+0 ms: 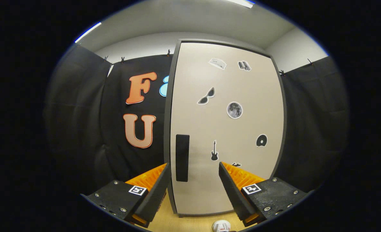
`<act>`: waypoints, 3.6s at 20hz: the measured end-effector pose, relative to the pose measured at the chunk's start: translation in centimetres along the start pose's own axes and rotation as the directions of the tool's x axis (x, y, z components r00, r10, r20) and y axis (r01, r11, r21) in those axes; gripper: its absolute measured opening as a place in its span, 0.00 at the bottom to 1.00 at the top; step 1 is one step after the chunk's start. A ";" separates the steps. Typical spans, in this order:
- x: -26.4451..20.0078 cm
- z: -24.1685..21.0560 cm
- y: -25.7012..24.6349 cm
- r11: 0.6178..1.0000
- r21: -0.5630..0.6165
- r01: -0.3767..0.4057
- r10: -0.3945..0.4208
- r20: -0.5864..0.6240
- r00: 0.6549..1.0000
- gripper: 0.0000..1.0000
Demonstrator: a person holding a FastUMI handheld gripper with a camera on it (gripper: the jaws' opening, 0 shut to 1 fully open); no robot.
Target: Open the shoe cabinet door, grab the shoes and put them into the shoe cabinet, then close the shoe cabinet door.
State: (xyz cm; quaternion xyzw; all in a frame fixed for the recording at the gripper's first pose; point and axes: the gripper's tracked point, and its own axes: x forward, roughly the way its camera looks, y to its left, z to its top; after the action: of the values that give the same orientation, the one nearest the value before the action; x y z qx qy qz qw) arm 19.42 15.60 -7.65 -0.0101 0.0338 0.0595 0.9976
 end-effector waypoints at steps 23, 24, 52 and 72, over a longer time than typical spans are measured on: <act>8.4 -3.5 3.1 0.997 0.067 -0.023 0.028 -0.084 0.996 0.25; 8.3 -3.3 3.0 0.998 0.062 -0.030 0.035 -0.078 0.996 0.24; -2.9 -2.5 -3.4 0.990 0.042 -0.132 0.133 -0.029 0.991 0.21; -8.4 -3.9 -18.4 0.981 0.020 -0.191 0.191 -0.022 0.981 0.19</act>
State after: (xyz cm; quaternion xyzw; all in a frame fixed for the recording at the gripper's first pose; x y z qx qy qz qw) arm 13.09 -3.79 -10.63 0.0012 0.0472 0.1546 0.9868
